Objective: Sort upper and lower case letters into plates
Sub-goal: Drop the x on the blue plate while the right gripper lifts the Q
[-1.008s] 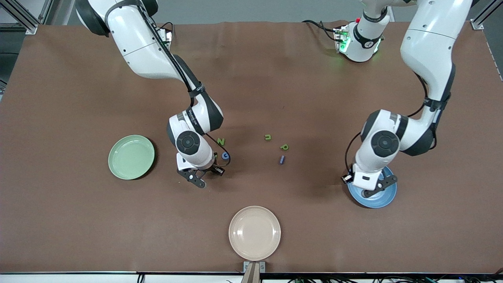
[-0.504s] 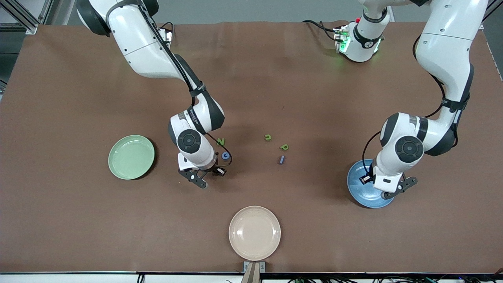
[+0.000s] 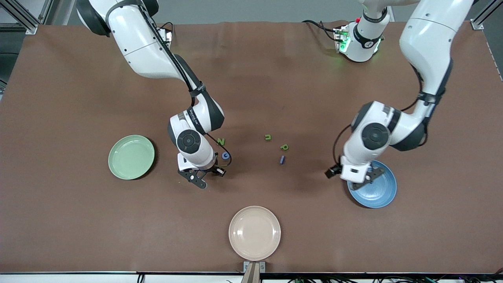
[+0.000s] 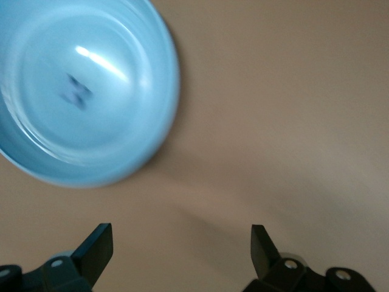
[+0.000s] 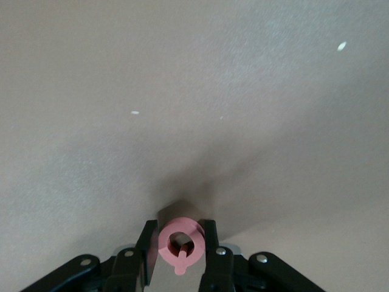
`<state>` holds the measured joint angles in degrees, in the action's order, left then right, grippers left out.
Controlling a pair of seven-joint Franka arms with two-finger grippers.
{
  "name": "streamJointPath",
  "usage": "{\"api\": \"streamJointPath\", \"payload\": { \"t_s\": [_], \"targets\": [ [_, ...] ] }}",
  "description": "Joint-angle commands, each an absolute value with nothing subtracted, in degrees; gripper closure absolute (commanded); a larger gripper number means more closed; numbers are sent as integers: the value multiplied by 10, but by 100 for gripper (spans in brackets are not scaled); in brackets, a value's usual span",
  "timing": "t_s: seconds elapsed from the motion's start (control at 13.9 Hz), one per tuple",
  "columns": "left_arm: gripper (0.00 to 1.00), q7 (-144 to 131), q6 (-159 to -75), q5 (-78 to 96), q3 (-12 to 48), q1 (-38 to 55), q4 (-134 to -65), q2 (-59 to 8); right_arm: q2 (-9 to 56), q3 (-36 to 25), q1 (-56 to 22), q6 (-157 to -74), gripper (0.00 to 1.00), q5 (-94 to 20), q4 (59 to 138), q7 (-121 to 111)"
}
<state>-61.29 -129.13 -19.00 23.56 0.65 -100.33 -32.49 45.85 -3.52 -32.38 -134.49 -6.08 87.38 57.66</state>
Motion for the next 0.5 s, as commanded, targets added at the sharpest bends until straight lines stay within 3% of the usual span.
{"api": "streamJointPath", "payload": {
  "t_s": [0.0,0.22,0.43],
  "targets": [
    [0,-683,-1281,-187,236,60,-968,-352,424,-37,-288,-1271,100,-62,879,493],
    [1,-797,-1281,-190,236,117,-911,-405,348,-37,-224,-1231,100,-62,930,367],
    [2,-830,-1298,-188,232,155,-907,-430,279,-37,-161,-1233,100,-63,1009,228]
  ]
}}
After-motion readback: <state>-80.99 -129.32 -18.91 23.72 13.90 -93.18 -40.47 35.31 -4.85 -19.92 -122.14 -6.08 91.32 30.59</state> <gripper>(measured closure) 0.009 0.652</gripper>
